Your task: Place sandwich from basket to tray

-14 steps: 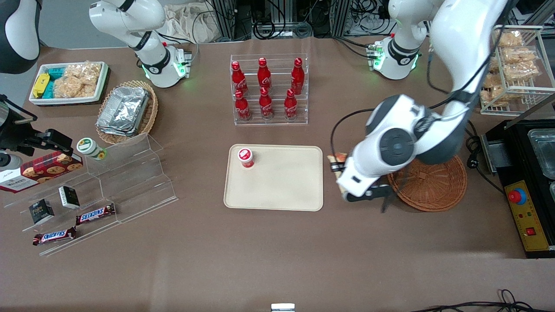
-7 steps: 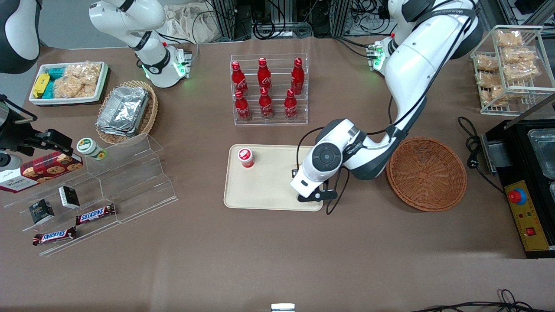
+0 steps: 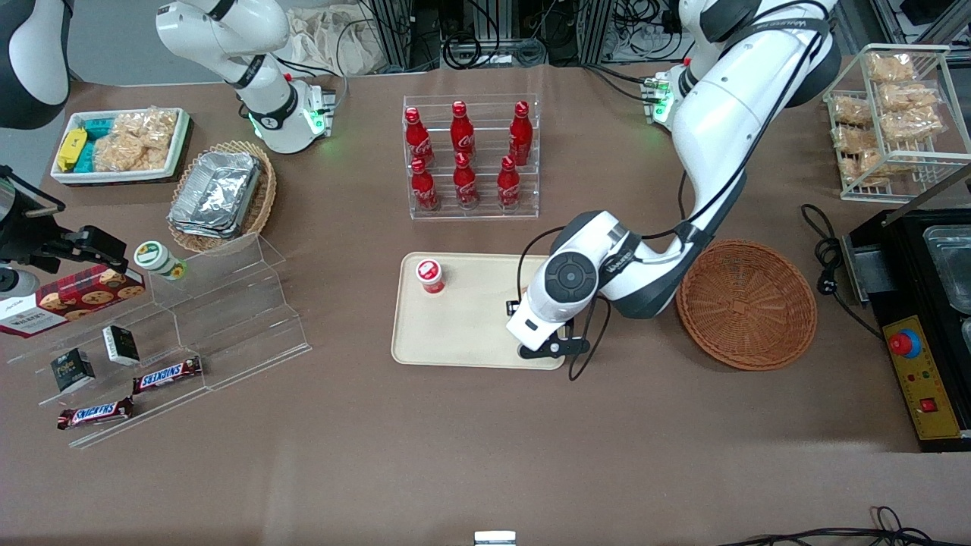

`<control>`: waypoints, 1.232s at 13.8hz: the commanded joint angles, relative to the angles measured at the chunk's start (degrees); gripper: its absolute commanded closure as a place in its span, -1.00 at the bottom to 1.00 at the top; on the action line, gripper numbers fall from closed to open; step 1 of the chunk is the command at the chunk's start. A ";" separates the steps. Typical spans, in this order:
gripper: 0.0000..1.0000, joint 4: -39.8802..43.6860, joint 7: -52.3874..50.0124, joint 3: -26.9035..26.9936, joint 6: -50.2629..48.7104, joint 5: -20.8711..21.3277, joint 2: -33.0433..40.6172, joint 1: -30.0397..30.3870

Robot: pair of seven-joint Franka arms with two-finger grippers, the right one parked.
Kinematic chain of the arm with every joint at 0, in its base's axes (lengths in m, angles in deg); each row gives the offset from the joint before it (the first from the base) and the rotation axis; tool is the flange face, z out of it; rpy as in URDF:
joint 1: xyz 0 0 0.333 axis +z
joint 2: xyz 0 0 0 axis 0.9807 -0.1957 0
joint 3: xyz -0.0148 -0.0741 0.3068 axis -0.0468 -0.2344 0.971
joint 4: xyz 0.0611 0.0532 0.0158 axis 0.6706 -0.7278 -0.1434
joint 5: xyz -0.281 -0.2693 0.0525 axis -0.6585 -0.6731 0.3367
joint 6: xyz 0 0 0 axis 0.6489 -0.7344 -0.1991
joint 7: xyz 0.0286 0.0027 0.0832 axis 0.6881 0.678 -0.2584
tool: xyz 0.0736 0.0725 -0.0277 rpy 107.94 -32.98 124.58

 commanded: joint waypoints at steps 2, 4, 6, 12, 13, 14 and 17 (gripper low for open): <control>-1.00 -1.31 0.14 -0.28 -11.23 0.53 11.50 5.84; -1.00 -3.67 0.58 -0.72 -11.96 -0.35 15.90 10.84; -0.98 -7.88 7.65 -0.20 -12.13 -4.10 22.39 14.10; -0.97 -24.41 30.52 18.94 -12.40 -14.15 42.44 10.79; -0.97 -24.52 33.08 20.10 -13.27 -14.15 43.16 10.95; -0.98 -23.04 34.58 20.63 -15.28 -14.06 42.99 11.39; -1.00 -16.10 41.42 23.35 -20.03 -13.10 40.45 11.39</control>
